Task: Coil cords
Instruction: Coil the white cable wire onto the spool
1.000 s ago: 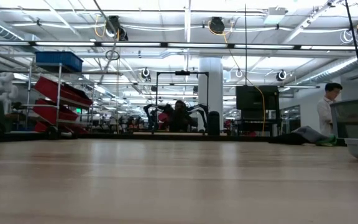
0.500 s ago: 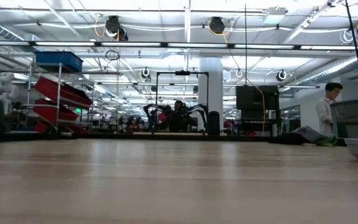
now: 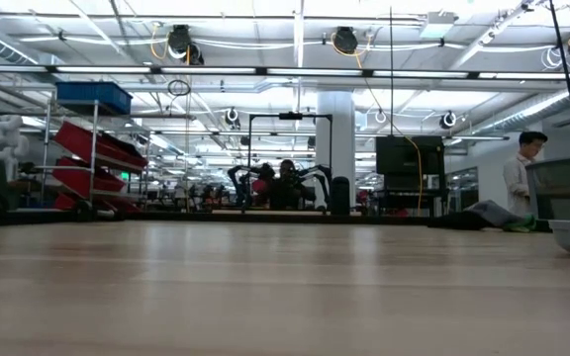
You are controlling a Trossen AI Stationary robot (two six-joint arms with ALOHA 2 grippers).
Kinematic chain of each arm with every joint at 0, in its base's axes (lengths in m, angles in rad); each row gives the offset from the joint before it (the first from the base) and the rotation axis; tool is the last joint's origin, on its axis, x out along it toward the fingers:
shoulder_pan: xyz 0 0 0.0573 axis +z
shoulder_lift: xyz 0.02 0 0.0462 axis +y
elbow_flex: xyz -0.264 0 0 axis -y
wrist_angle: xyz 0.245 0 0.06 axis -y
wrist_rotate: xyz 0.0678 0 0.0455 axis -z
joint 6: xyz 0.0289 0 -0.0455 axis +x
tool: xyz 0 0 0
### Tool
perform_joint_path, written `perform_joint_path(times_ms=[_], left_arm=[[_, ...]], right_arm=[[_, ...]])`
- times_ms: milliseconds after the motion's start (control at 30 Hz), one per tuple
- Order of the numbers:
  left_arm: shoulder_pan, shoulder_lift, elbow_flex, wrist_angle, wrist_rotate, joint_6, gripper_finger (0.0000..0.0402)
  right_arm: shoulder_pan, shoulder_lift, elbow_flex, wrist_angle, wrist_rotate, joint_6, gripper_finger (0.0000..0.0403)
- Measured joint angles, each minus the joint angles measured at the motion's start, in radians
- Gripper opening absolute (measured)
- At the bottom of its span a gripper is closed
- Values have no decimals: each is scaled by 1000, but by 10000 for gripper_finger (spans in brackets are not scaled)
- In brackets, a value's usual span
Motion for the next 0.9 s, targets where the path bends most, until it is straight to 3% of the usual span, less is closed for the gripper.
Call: perform_joint_path(times_ms=[200, 433, 767, 900], left_arm=[[-10, -11, 0, 92, -9, 3, 2], [-10, -63, 0, 111, -196, -50, 2], [-29, -70, 0, 106, -255, -50, 2], [-29, -70, 0, 96, -280, -50, 2]], right_arm=[[0, -4, 0, -147, -3, 60, 84], [39, -7, -2, -235, 23, 123, 84], [165, -64, -2, -288, 360, 155, 84], [201, -107, -2, -250, 417, 116, 84]])
